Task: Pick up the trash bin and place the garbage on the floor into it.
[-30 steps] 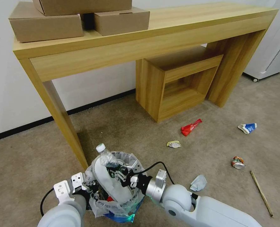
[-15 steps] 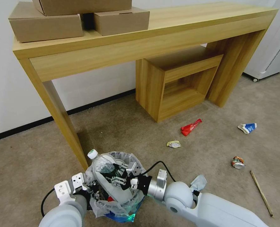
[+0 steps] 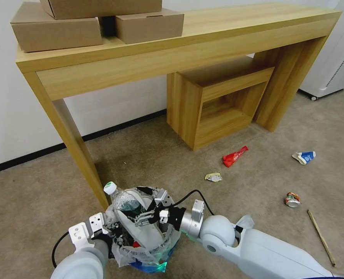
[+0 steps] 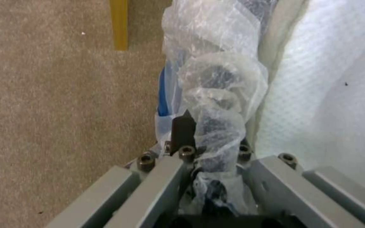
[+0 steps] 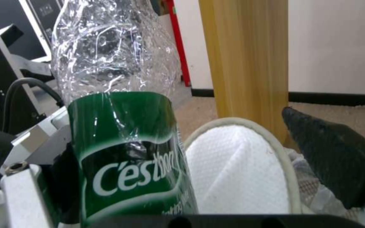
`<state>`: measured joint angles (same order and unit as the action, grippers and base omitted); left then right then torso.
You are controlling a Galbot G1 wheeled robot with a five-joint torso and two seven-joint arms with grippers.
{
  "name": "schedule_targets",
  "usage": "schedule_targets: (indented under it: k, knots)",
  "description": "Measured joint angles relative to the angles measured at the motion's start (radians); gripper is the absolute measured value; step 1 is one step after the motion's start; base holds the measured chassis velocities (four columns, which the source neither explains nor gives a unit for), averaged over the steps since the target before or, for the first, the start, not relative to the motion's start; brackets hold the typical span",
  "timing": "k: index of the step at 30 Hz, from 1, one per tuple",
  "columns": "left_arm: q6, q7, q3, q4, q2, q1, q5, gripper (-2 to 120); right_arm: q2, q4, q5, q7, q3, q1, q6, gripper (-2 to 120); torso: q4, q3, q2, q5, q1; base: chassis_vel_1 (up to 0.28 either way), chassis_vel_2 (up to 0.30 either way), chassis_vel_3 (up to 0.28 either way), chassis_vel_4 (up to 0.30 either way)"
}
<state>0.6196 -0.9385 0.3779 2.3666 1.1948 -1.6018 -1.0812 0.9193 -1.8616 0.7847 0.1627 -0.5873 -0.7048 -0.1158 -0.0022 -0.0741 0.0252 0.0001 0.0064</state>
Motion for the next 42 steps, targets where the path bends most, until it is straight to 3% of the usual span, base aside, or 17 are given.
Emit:
schedule_targets:
  k: [11, 30, 38, 39, 42]
  knots:
    - [0.000, -0.005, 0.008, -0.002, -0.013, 0.012, -0.015, 0, -0.016, -0.011, 0.022, 0.021, 0.027, 0.000, -0.002, 100, 0.0000, 0.000, 0.000, 0.0000, 0.000, 0.000, 0.000, 0.000, 0.000]
    - [-0.005, -0.015, 0.012, 0.005, -0.024, 0.014, -0.032, 0, -0.103, -0.066, 0.086, 0.017, 0.109, -0.041, 0.086, 100, 0.0000, 0.000, 0.000, 0.0001, 0.000, 0.000, 0.000, 0.000, 0.000]
    - [-0.004, -0.015, 0.004, 0.004, -0.017, 0.010, -0.020, 0, -0.109, -0.038, -0.068, 0.046, 0.133, -0.008, 0.078, 100, 0.0001, 0.000, 0.000, 0.0002, 0.000, 0.000, 0.000, 0.000, 0.000]
    - [-0.003, -0.015, 0.002, 0.005, -0.015, 0.008, -0.014, 0, -0.117, -0.055, -0.074, -0.020, 0.132, -0.009, 0.122, 100, 0.0000, 0.000, 0.000, 0.0000, 0.000, 0.000, 0.000, 0.000, 0.000]
    - [-0.002, -0.015, -0.001, 0.005, -0.011, 0.008, -0.010, 0, -0.119, -0.054, -0.108, -0.023, 0.137, -0.014, 0.132, 100, 0.0000, 0.000, 0.000, 0.0001, 0.000, 0.000, 0.000, 0.000, 0.000]
